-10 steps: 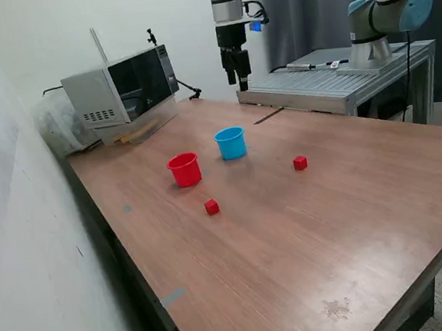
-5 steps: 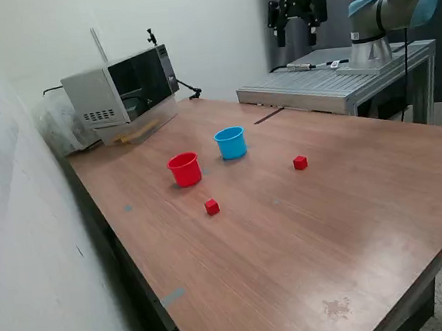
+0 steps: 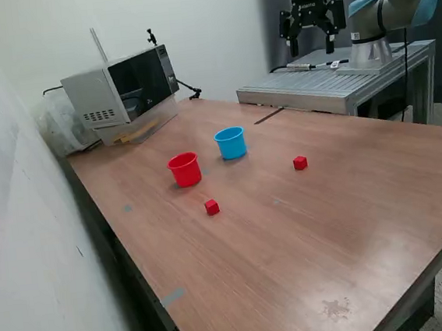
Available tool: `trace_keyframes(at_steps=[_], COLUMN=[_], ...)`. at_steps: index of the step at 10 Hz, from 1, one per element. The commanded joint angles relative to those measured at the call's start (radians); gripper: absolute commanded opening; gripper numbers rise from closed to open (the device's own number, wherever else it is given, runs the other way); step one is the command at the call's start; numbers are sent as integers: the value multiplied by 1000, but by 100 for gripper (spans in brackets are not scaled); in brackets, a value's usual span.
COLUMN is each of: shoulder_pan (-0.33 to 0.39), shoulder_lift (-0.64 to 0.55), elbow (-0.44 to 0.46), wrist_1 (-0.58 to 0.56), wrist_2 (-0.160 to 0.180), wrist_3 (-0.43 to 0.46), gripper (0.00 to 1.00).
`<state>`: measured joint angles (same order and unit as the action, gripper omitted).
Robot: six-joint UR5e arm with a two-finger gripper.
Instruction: Place red objects in the red bin, and blue objects in the blue bin.
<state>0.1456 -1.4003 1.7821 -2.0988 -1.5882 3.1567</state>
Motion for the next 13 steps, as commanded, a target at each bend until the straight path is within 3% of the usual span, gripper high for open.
trace_keyframes(at_steps=[1, 6, 13], shoulder_pan=[0, -15, -55], shoulder_lift=[126, 317, 455], elbow=[20, 20, -13], wrist_1=[-117, -262, -337], wrist_2=[22, 22, 17], wrist_3=[-26, -27, -66], gripper=[100, 100, 100])
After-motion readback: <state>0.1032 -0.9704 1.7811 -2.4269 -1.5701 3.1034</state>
